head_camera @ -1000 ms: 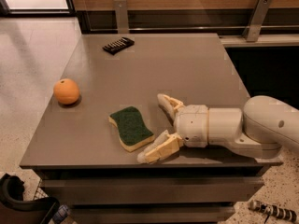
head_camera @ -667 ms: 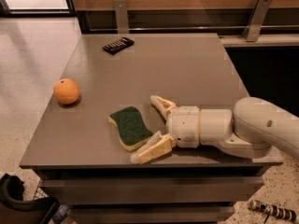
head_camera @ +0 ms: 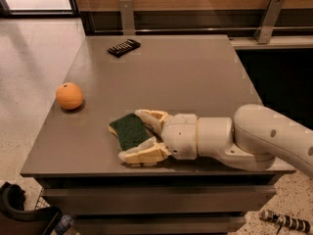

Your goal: Move sponge near rxbar chocolate

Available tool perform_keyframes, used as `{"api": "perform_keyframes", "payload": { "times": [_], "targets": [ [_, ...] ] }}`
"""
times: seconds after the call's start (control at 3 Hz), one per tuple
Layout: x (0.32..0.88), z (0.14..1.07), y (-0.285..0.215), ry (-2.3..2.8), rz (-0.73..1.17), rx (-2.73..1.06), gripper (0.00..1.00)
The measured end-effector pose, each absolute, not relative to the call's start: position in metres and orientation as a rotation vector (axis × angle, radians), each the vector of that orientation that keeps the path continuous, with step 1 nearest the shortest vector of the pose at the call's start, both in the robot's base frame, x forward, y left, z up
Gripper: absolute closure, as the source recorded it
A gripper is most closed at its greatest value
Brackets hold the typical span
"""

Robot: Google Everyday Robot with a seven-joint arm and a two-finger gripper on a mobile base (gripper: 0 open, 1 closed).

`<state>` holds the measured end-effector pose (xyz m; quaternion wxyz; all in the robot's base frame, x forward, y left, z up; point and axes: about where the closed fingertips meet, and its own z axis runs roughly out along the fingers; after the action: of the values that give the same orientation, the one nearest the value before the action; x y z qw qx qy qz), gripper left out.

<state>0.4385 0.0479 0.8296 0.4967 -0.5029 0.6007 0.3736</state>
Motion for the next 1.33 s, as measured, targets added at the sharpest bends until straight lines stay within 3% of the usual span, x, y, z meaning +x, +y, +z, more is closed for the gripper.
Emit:
{"api": "perform_keyframes", "payload": {
  "times": [0.67, 1.33],
  "targets": [
    [0.438, 0.831, 0.051, 1.451, 0.906, -1.226, 0.99],
    [0.457, 0.850, 0.049, 1.461, 0.895, -1.262, 1.00]
  ]
}}
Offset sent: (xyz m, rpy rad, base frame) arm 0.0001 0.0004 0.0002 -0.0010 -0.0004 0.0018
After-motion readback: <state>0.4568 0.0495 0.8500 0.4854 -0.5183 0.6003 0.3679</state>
